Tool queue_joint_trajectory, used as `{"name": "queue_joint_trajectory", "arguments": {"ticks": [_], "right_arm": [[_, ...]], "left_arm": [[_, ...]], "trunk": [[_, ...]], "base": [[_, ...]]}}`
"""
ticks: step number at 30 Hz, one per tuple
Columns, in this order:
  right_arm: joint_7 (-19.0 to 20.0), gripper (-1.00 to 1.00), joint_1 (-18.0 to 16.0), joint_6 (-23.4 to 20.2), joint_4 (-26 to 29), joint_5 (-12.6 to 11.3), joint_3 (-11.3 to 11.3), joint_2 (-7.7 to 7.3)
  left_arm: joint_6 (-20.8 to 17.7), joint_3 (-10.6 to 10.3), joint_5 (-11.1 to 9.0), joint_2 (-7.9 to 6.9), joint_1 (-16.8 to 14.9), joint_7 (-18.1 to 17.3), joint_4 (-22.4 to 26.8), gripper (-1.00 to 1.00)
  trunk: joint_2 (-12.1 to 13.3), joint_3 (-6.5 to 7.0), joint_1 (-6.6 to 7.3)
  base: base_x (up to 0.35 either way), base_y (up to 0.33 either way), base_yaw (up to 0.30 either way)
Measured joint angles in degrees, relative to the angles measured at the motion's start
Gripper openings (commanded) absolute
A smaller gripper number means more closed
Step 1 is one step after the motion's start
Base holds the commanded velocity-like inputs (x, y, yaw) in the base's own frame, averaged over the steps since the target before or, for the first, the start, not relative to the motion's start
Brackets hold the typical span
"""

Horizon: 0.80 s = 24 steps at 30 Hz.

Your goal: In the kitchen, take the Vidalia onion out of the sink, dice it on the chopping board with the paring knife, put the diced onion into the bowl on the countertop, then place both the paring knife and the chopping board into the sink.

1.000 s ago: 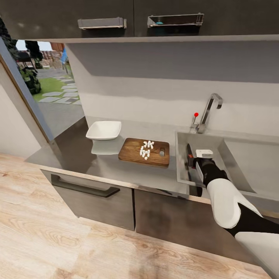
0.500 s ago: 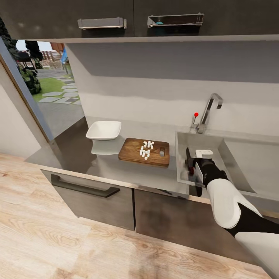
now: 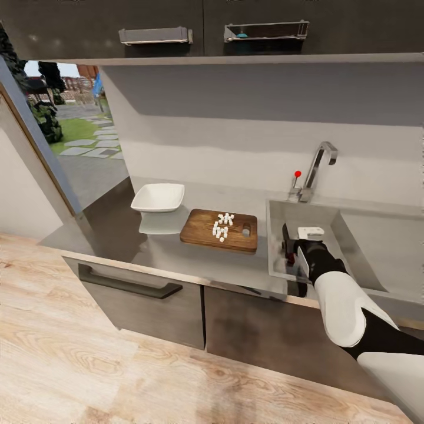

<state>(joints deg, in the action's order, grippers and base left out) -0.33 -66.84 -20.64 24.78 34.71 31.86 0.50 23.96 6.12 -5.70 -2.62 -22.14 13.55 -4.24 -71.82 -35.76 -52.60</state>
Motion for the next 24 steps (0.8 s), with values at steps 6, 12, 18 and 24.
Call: {"name": "queue_joint_trajectory", "arguments": {"ticks": [6,12,18,24], "right_arm": [[-0.18,1.00,0.00,-0.14,0.87,0.09,0.10,-0.08],[-0.24,1.00,0.00,-5.18,9.60,0.32,0.06,-0.22],[0.09,1.00,0.01,-13.23,17.48,0.24,-1.59,-0.19],[0.14,1.00,0.01,-14.55,18.76,0.19,-3.04,-0.23]], "left_arm": [[0.00,-0.01,-0.01,0.00,0.00,0.01,0.00,1.00],[0.00,0.01,0.02,0.15,0.00,0.00,0.00,1.00],[0.00,0.01,0.01,0.43,0.00,0.00,0.00,1.00],[0.00,0.00,-0.01,0.52,0.00,0.00,0.00,1.00]], "trunk": [[0.01,0.00,-0.01],[0.00,0.00,-0.02],[0.00,0.00,-0.02],[0.01,0.00,-0.02]], "base": [[-0.313,0.000,0.000],[-0.337,0.000,0.000],[-0.338,0.000,0.000],[-0.339,0.001,0.000]]}}
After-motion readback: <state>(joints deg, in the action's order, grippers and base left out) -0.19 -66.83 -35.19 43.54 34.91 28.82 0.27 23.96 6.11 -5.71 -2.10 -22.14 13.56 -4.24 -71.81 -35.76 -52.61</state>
